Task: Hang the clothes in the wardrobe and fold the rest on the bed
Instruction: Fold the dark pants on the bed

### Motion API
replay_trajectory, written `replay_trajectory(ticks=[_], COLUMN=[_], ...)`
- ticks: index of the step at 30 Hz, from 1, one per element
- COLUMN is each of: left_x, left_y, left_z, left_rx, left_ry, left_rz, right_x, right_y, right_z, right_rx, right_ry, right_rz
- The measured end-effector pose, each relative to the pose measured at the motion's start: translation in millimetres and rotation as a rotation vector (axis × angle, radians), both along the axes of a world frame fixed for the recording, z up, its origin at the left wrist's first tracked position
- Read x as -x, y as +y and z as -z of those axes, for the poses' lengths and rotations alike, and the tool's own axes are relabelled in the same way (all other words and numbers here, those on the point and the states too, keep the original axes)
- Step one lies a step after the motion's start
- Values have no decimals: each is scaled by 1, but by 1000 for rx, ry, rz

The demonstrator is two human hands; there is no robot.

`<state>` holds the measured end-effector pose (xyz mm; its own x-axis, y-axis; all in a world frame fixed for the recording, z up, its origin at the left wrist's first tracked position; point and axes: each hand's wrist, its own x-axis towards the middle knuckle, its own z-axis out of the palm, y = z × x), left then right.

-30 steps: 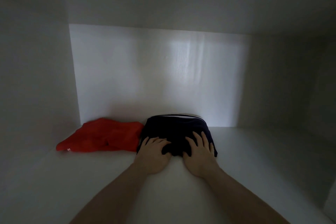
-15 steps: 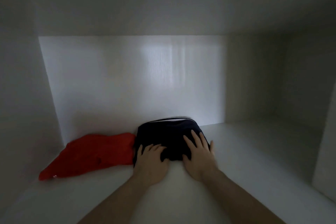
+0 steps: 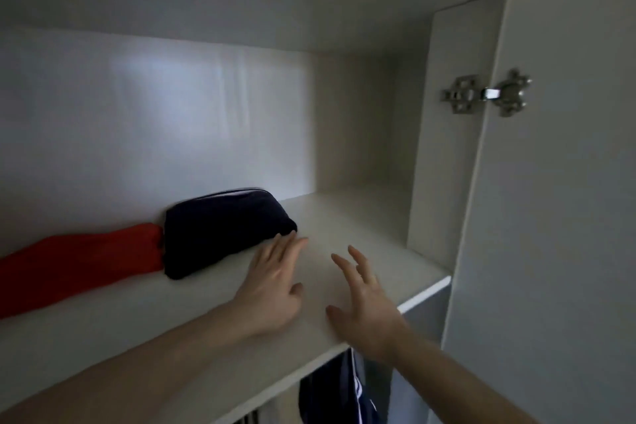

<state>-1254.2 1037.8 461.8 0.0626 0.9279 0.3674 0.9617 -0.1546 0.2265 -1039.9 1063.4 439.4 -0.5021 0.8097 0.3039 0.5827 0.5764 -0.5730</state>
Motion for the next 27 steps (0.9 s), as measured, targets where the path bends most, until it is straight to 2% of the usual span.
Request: replay_trajectory(ticks=[4, 8, 14, 20, 27], left_x=[-101, -212, -405, -567, -710], left_y=[-52, -117, -230, -355, -480], left_z=[-3, 22, 75, 124, 135], left_rx=[-31, -32, 73, 252, 391], left_ry=[-24, -63, -176, -164, -32], left_rz=[293, 588, 906, 1214, 1527], right_x=[-126, -249, -404, -507, -578], right_y=[-91, -204, -403, -592, -758], right_z=[8, 28, 71, 103, 129], right_rx=[-80, -27, 121, 223, 230], right_ry=[1, 24, 27, 121, 204], right_rz=[172, 427, 800, 1188, 1547])
